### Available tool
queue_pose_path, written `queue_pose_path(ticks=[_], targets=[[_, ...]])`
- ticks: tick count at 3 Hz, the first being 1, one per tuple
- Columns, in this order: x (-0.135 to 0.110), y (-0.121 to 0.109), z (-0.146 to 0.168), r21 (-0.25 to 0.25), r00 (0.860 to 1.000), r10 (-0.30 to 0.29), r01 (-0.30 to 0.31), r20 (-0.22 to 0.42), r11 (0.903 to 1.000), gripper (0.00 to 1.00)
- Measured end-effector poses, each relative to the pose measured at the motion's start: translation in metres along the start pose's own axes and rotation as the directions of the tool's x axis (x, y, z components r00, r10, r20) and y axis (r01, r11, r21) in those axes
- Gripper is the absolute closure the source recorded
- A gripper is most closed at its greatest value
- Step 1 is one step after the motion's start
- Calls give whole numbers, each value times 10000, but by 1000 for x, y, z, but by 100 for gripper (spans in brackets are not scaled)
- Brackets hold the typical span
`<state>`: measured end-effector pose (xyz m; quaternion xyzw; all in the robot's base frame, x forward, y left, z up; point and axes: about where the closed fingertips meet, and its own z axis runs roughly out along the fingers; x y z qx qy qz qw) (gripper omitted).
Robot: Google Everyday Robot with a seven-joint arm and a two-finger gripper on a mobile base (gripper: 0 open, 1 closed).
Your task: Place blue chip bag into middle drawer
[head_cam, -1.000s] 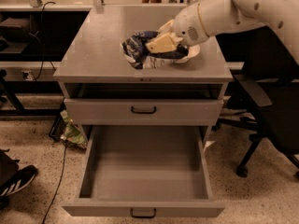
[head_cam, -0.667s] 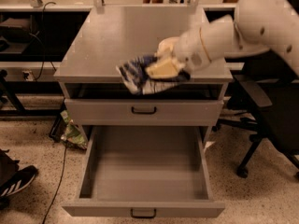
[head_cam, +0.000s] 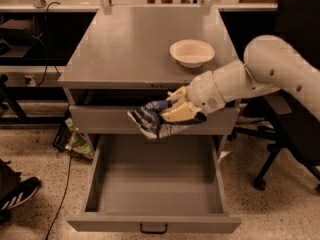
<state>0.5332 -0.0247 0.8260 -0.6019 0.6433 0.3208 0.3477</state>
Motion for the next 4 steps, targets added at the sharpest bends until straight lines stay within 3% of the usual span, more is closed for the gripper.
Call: queue_pose_path(ticks=[2, 3, 4], targets=[[30, 6, 22, -392, 9997, -38, 29, -235, 9992, 100], [77, 14, 53, -823, 9989, 323, -351, -351, 9960, 100], [144, 8, 87, -936, 9961, 622, -680, -628, 9933, 100]])
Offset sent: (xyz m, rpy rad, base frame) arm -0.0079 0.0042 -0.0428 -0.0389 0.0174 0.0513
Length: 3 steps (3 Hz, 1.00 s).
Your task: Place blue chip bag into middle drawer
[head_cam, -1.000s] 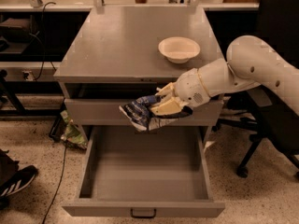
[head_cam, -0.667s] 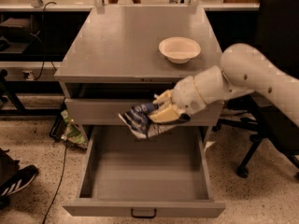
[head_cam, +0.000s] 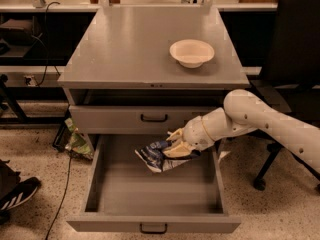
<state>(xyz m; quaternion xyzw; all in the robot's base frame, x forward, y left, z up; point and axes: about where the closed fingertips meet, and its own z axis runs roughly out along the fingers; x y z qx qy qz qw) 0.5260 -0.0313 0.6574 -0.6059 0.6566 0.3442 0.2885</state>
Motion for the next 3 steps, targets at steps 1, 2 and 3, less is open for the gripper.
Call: queue_pose_path(ticks=[1, 2, 3], targets=[[0, 0, 0, 0, 10000, 0, 0, 0, 10000, 100], [11, 7, 16, -302, 9998, 137, -133, 128, 9995, 100], [49, 12, 63, -727, 9988, 439, -423, 213, 9965, 100]])
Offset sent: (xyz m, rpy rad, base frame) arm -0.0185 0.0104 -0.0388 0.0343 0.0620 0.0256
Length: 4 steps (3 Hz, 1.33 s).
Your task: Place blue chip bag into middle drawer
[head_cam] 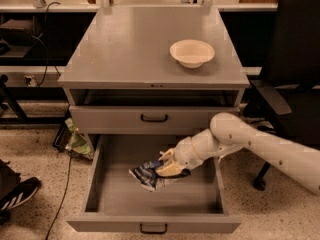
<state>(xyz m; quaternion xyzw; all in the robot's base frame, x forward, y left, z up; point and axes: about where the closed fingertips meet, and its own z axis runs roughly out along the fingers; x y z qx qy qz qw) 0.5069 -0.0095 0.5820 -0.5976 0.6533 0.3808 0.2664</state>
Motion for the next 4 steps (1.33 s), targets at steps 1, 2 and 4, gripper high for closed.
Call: queue_pose_path(ticks=[1, 2, 4], targets=[[34, -4, 33, -115, 9993, 358, -357, 90, 9993, 100], [75, -14, 60, 163, 9946, 962, -969, 378, 9952, 83], [128, -30, 90, 302, 9745, 2001, -2041, 1020, 9785, 37]])
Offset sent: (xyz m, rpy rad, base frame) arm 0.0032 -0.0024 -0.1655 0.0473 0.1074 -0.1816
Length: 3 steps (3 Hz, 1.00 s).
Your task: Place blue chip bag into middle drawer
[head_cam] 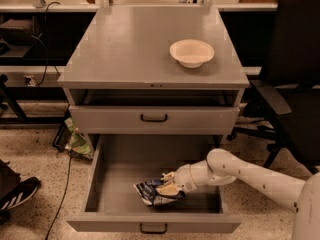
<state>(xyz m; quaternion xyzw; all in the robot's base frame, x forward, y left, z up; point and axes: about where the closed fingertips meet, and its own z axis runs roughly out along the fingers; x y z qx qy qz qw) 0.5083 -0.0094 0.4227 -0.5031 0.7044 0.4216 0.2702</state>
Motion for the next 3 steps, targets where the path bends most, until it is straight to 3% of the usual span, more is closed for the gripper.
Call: queue_pose_path(ticks=[1, 2, 3], targets=[[2, 0, 3, -42, 10000, 53, -53, 27, 10000, 14], [2, 1, 5, -85, 10000, 52, -52, 27, 10000, 0], [2, 1, 5, -85, 10000, 52, -52, 27, 10000, 0]])
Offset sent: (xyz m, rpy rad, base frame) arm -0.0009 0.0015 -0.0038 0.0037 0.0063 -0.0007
